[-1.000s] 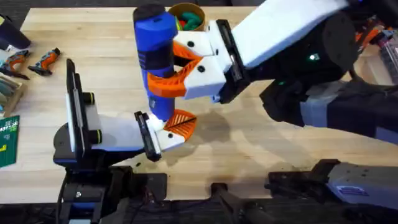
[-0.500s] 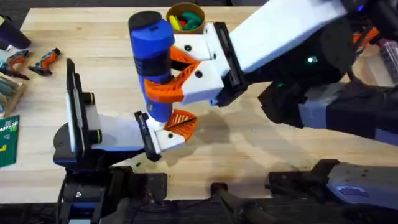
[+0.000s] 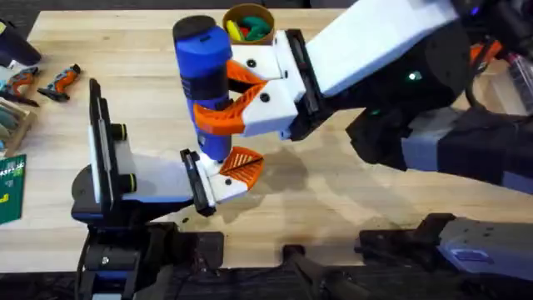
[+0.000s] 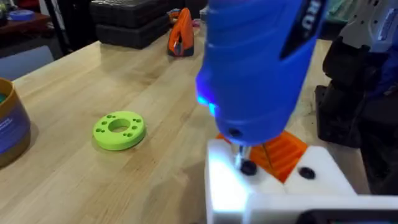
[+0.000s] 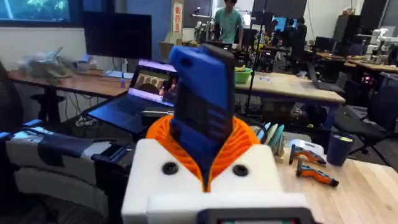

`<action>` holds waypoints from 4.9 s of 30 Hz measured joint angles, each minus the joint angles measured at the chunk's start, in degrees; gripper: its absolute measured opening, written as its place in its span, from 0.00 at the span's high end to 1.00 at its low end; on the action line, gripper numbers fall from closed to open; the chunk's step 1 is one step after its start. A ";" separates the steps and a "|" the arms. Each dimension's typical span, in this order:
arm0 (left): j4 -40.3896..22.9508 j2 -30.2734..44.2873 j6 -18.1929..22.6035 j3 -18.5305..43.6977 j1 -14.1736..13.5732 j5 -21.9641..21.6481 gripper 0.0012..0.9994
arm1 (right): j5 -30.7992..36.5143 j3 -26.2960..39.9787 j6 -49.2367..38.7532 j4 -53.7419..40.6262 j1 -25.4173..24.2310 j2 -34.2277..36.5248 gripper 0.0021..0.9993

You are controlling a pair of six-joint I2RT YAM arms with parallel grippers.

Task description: Pick up the gripper from the table and insert it into the empty holder that is missing its gripper. Then pick up a screw, insert it into the mounting hole, and use the screwdriver to tighten it. Finally, clean up the table by picking up the vegetable and placing it into the bucket.

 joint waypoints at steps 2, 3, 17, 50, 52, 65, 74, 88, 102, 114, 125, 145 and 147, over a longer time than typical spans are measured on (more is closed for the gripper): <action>0.00 0.00 0.00 0.00 0.00 0.00 0.99 | 0.00 0.00 -0.02 0.12 0.00 0.00 0.98; 0.00 0.01 0.00 0.00 0.00 0.00 0.99 | 0.00 0.00 0.00 0.35 0.00 0.00 0.98; 0.02 0.01 0.00 0.00 0.00 0.00 0.99 | -0.87 0.02 1.79 5.43 0.00 -0.01 0.98; 0.00 0.01 0.00 0.00 0.02 -0.02 0.99 | -2.56 0.02 1.27 2.16 -0.09 0.00 0.98; 0.00 0.01 0.00 0.00 0.00 0.00 0.99 | -2.56 0.02 1.12 2.16 -0.09 0.00 0.98; 0.00 0.01 0.00 0.00 0.02 0.00 0.99 | -2.56 0.02 0.46 2.11 -0.09 0.00 0.98; 0.00 0.01 0.00 0.00 0.00 0.00 0.99 | -2.56 0.02 0.44 1.66 -0.09 -0.02 0.98; 0.00 0.01 0.19 0.00 -0.15 0.25 0.99 | -3.16 0.02 -0.02 1.60 0.00 0.00 0.98; -0.09 -0.02 0.59 0.00 -0.31 0.81 0.99 | -5.21 7.13 1.77 5.10 -2.20 -0.02 0.98; -0.09 0.00 0.59 0.00 -0.31 0.81 0.99 | -12.36 19.03 3.45 -28.93 -9.78 -0.02 0.98; -0.09 0.01 3.23 0.00 -0.31 0.81 0.99 | -1.65 35.10 -17.87 -95.28 -31.51 -0.02 0.98; -0.09 0.01 4.04 0.00 -0.31 0.83 0.99 | 52.30 37.20 -78.96 -121.25 -39.74 15.68 0.98; -0.09 -0.01 4.04 0.00 -0.31 0.83 0.99 | 53.87 37.20 -83.63 -121.07 -39.71 19.17 0.98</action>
